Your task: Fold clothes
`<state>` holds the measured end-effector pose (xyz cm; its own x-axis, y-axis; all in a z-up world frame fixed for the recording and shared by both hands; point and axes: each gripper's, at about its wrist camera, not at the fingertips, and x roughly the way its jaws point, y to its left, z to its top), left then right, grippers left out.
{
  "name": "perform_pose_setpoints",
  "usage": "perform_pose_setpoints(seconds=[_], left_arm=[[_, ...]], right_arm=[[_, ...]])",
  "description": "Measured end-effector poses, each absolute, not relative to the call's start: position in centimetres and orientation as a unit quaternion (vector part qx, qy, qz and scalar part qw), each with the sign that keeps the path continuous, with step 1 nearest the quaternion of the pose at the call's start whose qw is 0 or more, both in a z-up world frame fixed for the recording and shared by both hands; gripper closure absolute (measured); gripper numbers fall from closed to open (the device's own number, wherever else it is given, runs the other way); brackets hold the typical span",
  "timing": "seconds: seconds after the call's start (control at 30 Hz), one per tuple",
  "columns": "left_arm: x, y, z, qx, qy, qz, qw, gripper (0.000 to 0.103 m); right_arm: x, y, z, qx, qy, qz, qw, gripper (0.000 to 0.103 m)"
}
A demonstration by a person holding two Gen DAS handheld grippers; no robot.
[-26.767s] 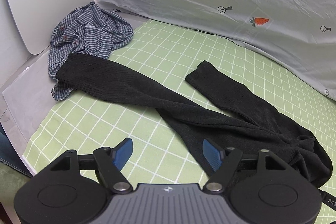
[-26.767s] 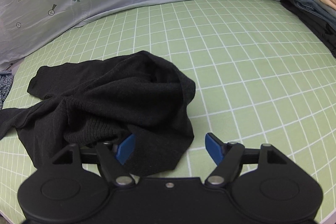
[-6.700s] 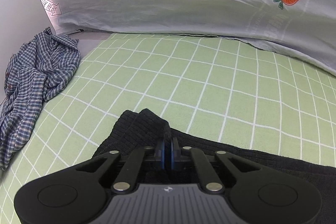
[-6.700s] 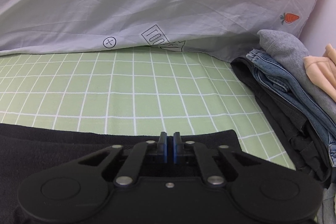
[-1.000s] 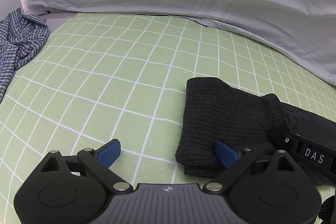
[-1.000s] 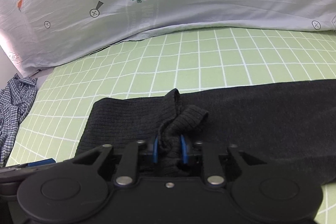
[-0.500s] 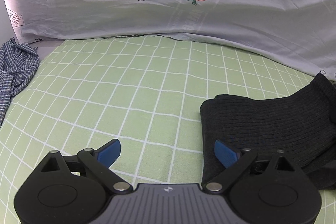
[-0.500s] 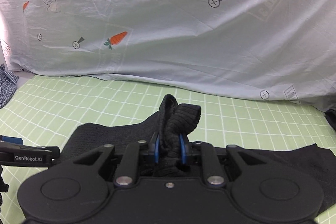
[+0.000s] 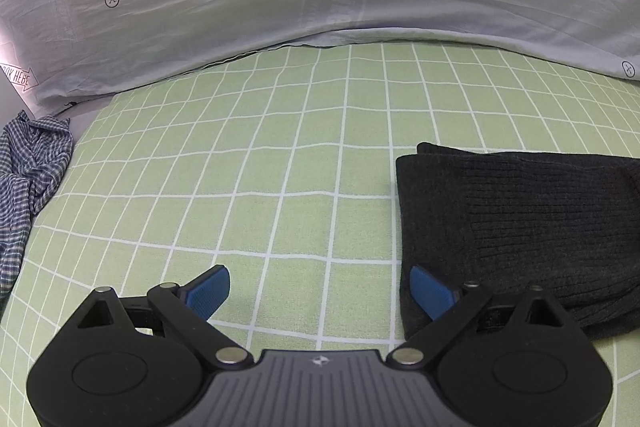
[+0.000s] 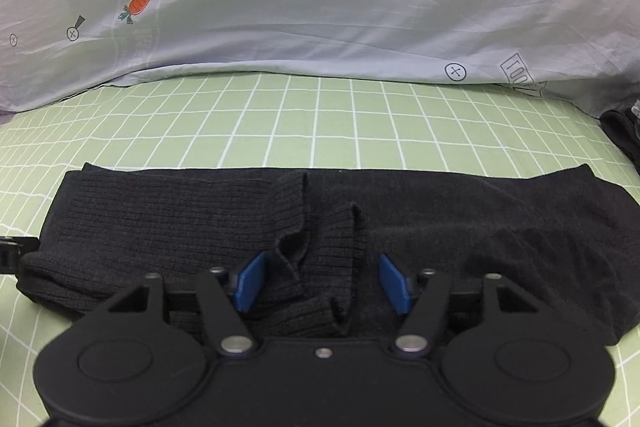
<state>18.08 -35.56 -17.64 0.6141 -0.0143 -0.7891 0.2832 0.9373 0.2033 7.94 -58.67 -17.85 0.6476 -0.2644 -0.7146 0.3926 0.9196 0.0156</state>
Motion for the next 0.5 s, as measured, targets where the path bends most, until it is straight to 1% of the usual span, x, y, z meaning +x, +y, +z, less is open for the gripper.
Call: perform_pose_setpoints(seconds=[0.03, 0.07, 0.1, 0.17, 0.27, 0.4, 0.5], left_arm=[[18.1, -35.8, -17.6, 0.166, 0.429, -0.085, 0.884, 0.007], [18.0, -36.0, -17.6, 0.176, 0.427, -0.085, 0.883, 0.007], [18.0, -36.2, -17.6, 0.185, 0.425, -0.086, 0.882, 0.007], [18.0, -36.5, -17.6, 0.195, 0.423, -0.087, 0.881, 0.007], [18.1, -36.5, -17.6, 0.197, 0.425, -0.087, 0.879, 0.007], [18.0, -36.7, -17.6, 0.198, 0.425, -0.084, 0.879, 0.007], [17.9, -36.7, -17.7, 0.198, 0.425, -0.082, 0.88, 0.007]], right_arm=[[7.7, -59.1, -17.8, 0.095, 0.378, -0.189, 0.901, 0.027], [7.4, -59.5, -17.7, 0.105, 0.377, -0.196, 0.899, 0.019], [7.0, -59.9, -17.6, 0.112, 0.374, -0.203, 0.898, 0.015], [6.0, -60.5, -17.1, 0.116, 0.363, -0.221, 0.898, 0.013], [3.8, -62.1, -16.2, 0.118, 0.34, -0.263, 0.895, 0.003], [0.4, -65.7, -15.6, 0.149, 0.311, -0.328, 0.879, 0.001], [-1.8, -68.7, -16.4, 0.172, 0.311, -0.38, 0.854, 0.001]])
